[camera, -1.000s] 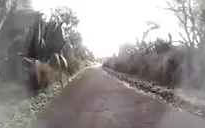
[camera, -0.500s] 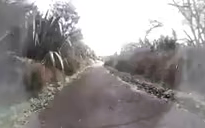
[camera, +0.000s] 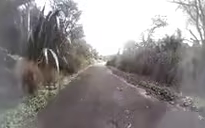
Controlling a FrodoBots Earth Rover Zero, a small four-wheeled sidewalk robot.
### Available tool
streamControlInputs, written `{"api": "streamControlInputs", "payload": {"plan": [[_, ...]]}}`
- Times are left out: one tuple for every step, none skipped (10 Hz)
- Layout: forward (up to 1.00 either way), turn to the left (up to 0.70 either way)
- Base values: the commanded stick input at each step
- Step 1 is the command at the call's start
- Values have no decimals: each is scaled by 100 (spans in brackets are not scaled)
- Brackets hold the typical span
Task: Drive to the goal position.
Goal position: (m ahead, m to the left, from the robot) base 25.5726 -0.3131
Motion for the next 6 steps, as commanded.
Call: {"api": "streamControlInputs", "payload": {"plan": [[70, -35], [70, -35], [70, -35], [70, -35], [70, -1], [70, 0]]}}
